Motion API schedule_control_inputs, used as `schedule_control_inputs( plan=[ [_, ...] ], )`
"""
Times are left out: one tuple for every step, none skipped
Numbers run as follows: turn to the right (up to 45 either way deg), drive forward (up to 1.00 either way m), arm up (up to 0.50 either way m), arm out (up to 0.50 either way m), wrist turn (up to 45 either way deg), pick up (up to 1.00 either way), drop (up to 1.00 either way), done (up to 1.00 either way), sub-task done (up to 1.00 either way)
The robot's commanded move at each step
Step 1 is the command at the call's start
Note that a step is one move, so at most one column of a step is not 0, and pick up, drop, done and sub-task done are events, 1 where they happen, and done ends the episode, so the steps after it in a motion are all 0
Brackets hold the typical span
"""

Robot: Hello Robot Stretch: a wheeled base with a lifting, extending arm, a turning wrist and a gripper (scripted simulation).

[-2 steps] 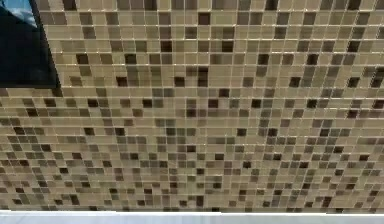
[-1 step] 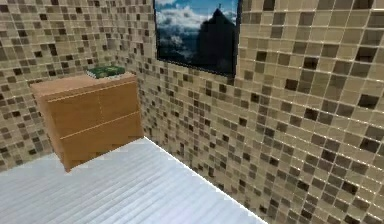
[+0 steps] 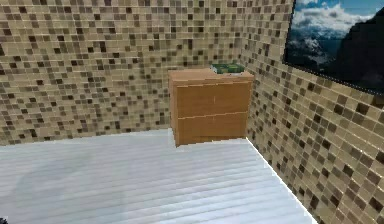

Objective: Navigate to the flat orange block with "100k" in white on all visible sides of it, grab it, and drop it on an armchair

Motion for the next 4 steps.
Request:
schedule_control_inputs(
  plan=[
    [-3.0,0.0,0.0,0.0,0.0,0.0,0.0,0.0,0.0],
    [0.0,0.05,0.0,0.0,0.0,0.0,0.0,0.0,0.0],
    [-45.0,0.0,0.0,0.0,0.0,0.0,0.0,0.0,0.0],
    [-45.0,0.0,0.0,0.0,0.0,0.0,0.0,0.0,0.0]
  ],
)
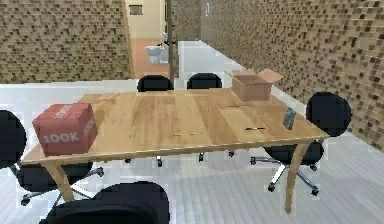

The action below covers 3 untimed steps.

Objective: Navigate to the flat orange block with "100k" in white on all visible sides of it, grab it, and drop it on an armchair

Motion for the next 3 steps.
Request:
schedule_control_inputs(
  plan=[
    [-24.0,0.0,0.0,0.0,0.0,0.0,0.0,0.0,0.0],
    [0.0,0.3,0.0,0.0,0.0,0.0,0.0,0.0,0.0],
    [-45.0,0.0,0.0,0.0,0.0,0.0,0.0,0.0,0.0]
  ],
)
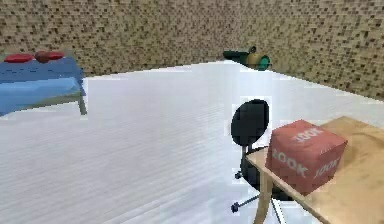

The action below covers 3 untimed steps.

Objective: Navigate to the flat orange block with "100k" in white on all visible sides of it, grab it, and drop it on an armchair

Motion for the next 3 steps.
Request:
schedule_control_inputs(
  plan=[
    [-45.0,0.0,0.0,0.0,0.0,0.0,0.0,0.0,0.0],
    [-12.0,0.0,0.0,0.0,0.0,0.0,0.0,0.0,0.0],
    [0.0,0.0,0.5,0.0,0.0,0.0,0.0,0.0,0.0]
  ],
)
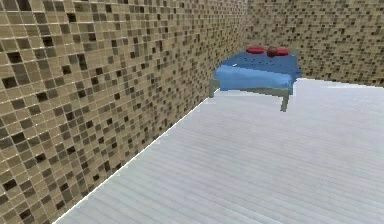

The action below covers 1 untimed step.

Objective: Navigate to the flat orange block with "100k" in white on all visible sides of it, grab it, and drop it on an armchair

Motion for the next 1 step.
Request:
schedule_control_inputs(
  plan=[
    [0.0,0.0,0.36,0.0,0.0,0.0,0.0,0.0,0.0]
  ],
)
